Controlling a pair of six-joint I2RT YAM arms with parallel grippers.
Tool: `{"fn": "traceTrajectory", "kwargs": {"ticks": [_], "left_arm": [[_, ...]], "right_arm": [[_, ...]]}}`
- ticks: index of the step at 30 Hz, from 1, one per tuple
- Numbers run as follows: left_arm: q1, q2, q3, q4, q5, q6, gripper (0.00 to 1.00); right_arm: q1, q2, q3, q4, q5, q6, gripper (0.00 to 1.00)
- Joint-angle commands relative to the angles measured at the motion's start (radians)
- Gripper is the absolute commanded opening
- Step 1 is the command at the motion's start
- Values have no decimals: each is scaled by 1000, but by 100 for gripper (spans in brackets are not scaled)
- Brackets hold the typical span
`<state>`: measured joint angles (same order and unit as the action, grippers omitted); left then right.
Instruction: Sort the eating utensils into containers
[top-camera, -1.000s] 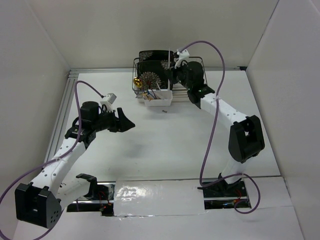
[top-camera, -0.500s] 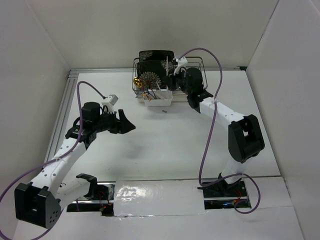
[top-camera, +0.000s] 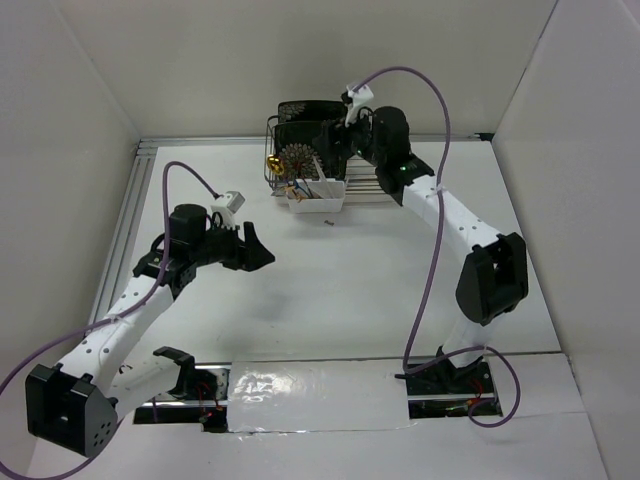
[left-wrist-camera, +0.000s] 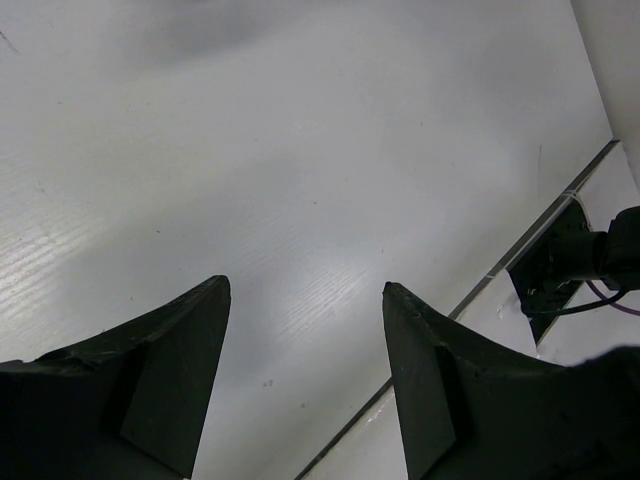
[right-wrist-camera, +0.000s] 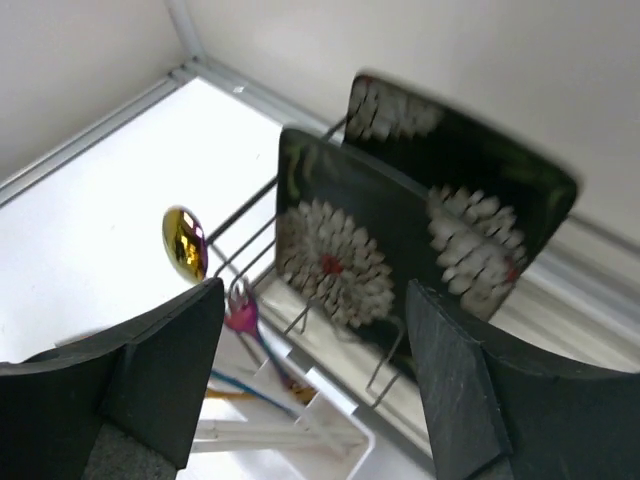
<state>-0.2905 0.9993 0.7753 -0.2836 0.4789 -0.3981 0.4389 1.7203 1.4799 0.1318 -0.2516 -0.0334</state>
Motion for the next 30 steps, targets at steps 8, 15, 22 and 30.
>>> {"fn": "traceTrajectory", "kwargs": {"ticks": [8, 15, 22, 30], "left_arm": [[39, 31, 177, 26, 50, -13, 77], [116, 82, 283, 40, 107, -28, 82], [194, 53, 254, 63, 141, -45, 92], [214, -74, 113, 81, 92, -24, 93]], "right_arm": [[-35, -174, 221, -245, 129, 9, 100], [-71, -374, 62, -362, 331, 147, 100], [-75, -666, -321, -394, 429, 334, 100], [-71, -947, -651, -388, 408, 486, 100]]}}
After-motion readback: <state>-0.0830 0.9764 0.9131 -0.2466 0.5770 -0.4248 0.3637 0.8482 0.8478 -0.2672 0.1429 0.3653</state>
